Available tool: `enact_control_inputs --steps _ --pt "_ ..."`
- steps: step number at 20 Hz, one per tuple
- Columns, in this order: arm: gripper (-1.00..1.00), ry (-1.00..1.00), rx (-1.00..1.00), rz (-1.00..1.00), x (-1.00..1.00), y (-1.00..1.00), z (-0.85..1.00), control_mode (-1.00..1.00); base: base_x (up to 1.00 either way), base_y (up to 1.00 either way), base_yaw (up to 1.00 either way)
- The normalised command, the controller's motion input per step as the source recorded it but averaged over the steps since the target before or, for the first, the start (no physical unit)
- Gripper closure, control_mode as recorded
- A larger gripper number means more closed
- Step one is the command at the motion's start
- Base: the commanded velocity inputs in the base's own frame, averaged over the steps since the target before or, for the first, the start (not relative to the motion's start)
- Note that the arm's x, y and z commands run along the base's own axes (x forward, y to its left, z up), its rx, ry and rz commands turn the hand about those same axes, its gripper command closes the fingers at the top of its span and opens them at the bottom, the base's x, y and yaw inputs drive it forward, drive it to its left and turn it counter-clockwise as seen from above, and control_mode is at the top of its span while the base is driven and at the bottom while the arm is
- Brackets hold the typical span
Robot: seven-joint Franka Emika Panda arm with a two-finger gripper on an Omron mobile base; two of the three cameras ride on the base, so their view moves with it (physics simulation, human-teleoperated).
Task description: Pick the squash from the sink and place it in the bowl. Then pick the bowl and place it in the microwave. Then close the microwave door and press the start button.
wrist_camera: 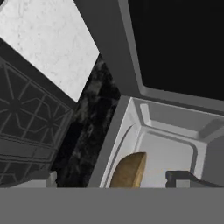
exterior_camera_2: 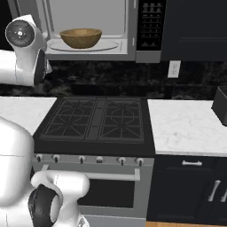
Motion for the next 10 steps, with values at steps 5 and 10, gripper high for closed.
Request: enact_control_inputs --steps 5,10 --pt "-1.0 0.0 0.24 0.22 -1.0 0.0 0.41 -1.0 0.0 0.0 0.0" --pt "-1.0 0.0 0.18 0.3 -1.0 0.0 0.13 -1.0 0.0 0.0 0.0"
